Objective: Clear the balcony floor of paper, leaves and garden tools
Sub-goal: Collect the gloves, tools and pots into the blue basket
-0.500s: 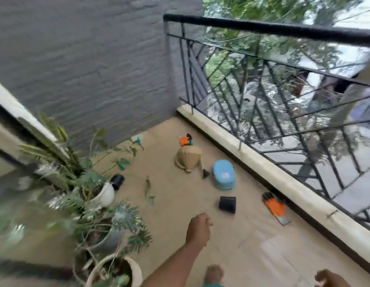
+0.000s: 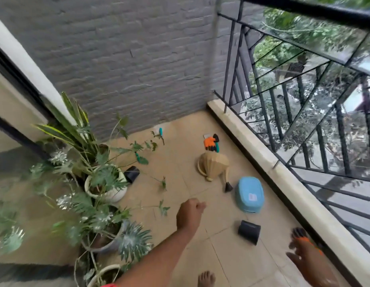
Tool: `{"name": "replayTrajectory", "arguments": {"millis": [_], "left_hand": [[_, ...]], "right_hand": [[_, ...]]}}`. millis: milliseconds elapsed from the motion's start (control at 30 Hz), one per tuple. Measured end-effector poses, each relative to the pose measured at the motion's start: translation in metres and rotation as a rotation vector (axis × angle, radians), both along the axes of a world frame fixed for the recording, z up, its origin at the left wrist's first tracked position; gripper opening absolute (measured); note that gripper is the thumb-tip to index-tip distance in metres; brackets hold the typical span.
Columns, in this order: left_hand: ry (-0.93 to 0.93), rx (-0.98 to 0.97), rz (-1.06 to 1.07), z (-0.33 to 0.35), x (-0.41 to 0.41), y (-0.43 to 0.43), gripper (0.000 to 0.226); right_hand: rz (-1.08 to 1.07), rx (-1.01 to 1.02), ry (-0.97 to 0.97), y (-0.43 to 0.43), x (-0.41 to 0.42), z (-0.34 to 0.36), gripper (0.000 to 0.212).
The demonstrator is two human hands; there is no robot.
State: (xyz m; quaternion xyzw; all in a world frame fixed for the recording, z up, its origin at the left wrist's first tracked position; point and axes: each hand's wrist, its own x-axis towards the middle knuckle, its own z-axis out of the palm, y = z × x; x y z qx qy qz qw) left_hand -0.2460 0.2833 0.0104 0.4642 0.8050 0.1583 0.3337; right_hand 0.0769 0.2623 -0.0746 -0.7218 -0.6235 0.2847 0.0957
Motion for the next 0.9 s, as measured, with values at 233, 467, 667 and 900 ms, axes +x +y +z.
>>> {"name": "replayTrajectory", "arguments": {"millis": [233, 467, 667, 900], "left_hand": [[0.141, 0.027, -0.041, 0.006, -0.010, 0.095, 0.050], [0.154, 0.045, -0.120, -0.007, 0.017, 0.197, 0.031], [-0.035, -0.125, -0.246, -0.041, 0.038, 0.306, 0.025], [-0.146, -0.208, -0.345, -0.080, 0.073, 0.415, 0.008]], "right_hand": [[-0.011, -0.094, -0.071, 0.087, -0.037, 0.051, 0.026], [0.001, -0.156, -0.087, 0.191, -0.044, 0.035, 0.026], [-0.069, -0.202, -0.024, 0.292, -0.028, 0.015, 0.021], [-0.196, -0.344, -0.078, 0.385, 0.010, -0.010, 0.020]]}}
